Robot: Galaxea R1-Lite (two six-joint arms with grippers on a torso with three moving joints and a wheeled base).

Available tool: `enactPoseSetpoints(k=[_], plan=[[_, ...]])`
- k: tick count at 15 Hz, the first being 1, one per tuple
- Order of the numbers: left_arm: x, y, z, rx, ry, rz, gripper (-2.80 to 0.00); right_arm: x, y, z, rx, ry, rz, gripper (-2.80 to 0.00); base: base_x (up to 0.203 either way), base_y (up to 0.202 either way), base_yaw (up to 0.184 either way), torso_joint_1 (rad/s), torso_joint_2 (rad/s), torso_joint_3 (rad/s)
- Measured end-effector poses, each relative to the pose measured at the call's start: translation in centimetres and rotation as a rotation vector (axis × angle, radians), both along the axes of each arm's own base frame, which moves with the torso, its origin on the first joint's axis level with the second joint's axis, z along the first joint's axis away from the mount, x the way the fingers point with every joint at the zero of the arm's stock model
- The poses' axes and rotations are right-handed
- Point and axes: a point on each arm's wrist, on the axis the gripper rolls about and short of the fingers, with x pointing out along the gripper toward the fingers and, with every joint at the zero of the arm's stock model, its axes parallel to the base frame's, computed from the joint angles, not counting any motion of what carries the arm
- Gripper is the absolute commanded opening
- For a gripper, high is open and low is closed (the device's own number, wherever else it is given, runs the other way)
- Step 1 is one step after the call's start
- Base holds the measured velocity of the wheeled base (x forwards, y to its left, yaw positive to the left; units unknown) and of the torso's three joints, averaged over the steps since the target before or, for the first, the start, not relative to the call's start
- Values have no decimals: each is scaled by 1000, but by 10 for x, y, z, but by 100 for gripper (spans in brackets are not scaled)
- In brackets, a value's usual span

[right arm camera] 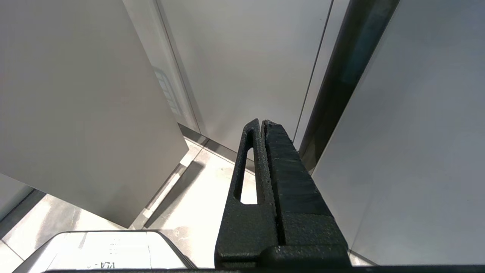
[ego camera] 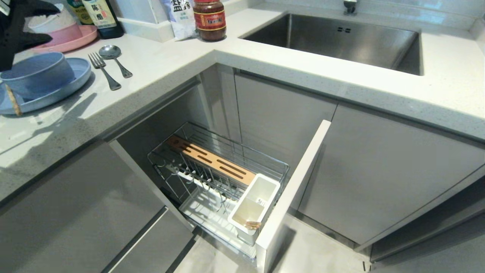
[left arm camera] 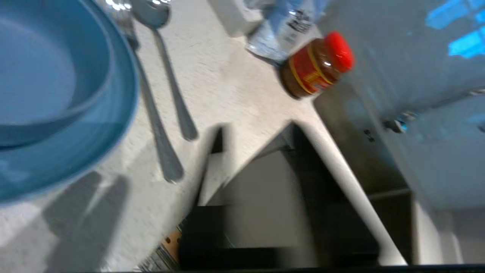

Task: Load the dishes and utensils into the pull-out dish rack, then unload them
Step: Close the cupboard

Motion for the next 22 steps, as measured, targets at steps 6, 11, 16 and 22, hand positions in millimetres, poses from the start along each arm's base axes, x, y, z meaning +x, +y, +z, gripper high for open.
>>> enactPoseSetpoints(k=[6, 11, 16, 22], plan=[[-45, -46, -9, -5, 119, -313, -280, 0, 0, 0, 0, 0, 0, -280, 0, 0, 0, 0, 0, 0], [-73, -97, -43, 20, 326, -661, -280, 0, 0, 0, 0, 0, 0, -280, 0, 0, 0, 0, 0, 0], [-86, -148, -87, 94, 535, -863, -280, 0, 0, 0, 0, 0, 0, -280, 0, 0, 0, 0, 0, 0], [-89, -192, -127, 181, 702, -933, -280, 0, 0, 0, 0, 1, 0, -280, 0, 0, 0, 0, 0, 0]])
